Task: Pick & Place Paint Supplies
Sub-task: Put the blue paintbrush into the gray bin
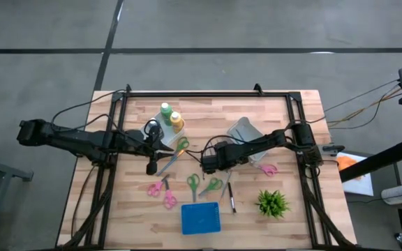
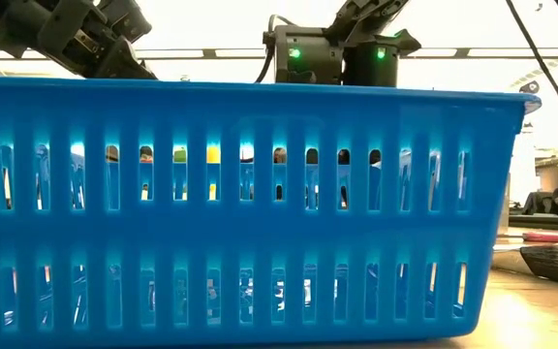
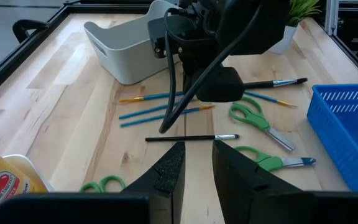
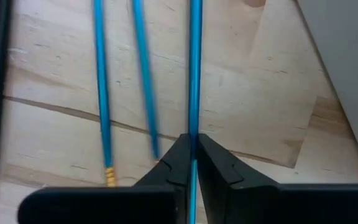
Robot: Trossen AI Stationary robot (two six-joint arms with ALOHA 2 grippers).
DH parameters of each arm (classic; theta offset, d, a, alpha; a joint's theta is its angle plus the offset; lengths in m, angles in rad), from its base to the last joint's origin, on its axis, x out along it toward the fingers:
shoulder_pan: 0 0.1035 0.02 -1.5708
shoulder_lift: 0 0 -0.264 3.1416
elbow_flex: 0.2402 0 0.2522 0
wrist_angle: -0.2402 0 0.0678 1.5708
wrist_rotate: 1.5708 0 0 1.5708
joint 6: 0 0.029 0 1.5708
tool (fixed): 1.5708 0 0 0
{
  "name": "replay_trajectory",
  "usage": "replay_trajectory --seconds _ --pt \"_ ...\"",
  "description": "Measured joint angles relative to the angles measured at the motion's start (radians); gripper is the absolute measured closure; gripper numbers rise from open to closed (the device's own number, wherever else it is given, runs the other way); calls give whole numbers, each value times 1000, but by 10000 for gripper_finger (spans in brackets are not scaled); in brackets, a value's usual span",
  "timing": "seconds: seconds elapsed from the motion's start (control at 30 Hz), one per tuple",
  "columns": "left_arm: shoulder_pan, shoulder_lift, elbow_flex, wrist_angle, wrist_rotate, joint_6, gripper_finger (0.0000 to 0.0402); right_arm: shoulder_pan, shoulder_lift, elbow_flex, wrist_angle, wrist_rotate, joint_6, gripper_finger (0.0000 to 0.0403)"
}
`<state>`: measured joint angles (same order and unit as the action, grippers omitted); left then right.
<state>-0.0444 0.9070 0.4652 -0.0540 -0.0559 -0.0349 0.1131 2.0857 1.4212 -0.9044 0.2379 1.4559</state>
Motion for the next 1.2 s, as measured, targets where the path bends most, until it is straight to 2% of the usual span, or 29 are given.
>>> replay_trajectory --seconds 0.87,1.2 --pt "0 0 0 -4 0 0 319 -4 -37 11 -28 2 -50 380" --pt "0 0 0 -5 0 0 319 -5 -55 137 -157 33 -246 380"
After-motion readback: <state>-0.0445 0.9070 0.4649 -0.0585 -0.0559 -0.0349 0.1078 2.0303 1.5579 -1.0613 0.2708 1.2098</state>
